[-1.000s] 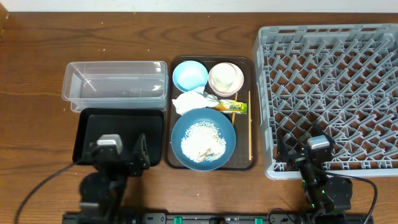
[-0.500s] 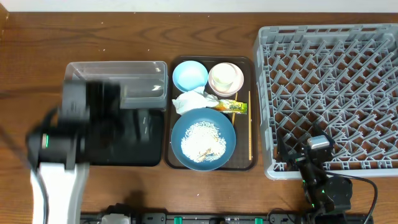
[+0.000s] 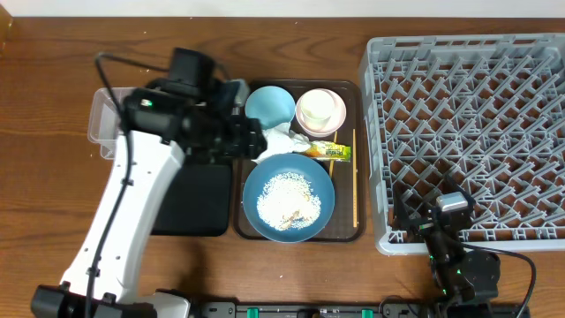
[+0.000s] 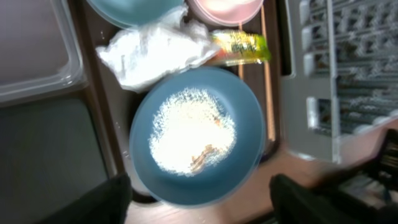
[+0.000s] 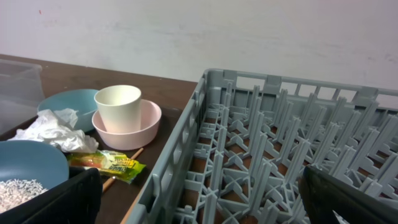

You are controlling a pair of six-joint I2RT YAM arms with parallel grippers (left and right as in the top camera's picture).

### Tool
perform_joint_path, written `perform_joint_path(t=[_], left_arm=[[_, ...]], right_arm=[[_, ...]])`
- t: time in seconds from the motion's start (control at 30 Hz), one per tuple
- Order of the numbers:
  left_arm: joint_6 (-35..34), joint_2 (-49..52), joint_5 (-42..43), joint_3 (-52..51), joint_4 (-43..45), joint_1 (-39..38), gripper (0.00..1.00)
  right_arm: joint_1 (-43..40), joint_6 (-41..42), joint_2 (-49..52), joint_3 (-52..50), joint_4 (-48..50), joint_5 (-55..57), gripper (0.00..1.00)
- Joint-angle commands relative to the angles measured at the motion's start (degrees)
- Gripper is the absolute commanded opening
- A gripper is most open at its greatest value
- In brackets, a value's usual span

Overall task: Sort waste into correct bins and load items into the dishwasher rack
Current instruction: 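Move the left gripper over the white tissue on the brown tray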

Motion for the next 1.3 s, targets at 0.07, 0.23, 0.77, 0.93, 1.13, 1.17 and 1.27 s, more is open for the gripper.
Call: perform_joint_path(t=[0.07, 0.23, 0.77, 0.93, 1.13, 1.17, 1.27], left_arm=[[-1.81, 0.02, -19.43, 0.5, 4.26, -8.24, 0.8], [-4.48, 2.14, -21.07, -0.98, 7.1, -11.96, 0.8], [-5.33, 18.27, -21.86, -1.01, 7.91, -12.57, 0.84], [-5.33, 21.88, -21.84, -1.01, 9.51, -12.57, 0.85], [-5.31, 24.81, -21.86, -1.01, 12.35, -12.55, 0.85], [-5.31, 25.22, -21.86, -1.01, 12.39, -12.55, 0.85], [-5.31, 26.91, -21.86, -1.07, 13.22, -12.57, 0.89]], right_arm=[[0.48, -0.07, -0.15, -0.09, -0.24, 0.33, 0.99], [0.48, -0.07, -0.15, -0.09, -0.24, 0.33, 0.99], [0.48, -0.07, -0.15, -0.09, -0.24, 0.33, 0.99], [0.48, -0.07, -0.15, -0.09, -0.24, 0.33, 0.99], [0.48, -0.07, -0.15, -0.09, -0.24, 0.33, 0.99], [0.48, -0.07, -0.15, -0.09, -0.24, 0.33, 0.99], [0.48, -0.07, -0.15, -0.09, -0.24, 0.33, 0.99]])
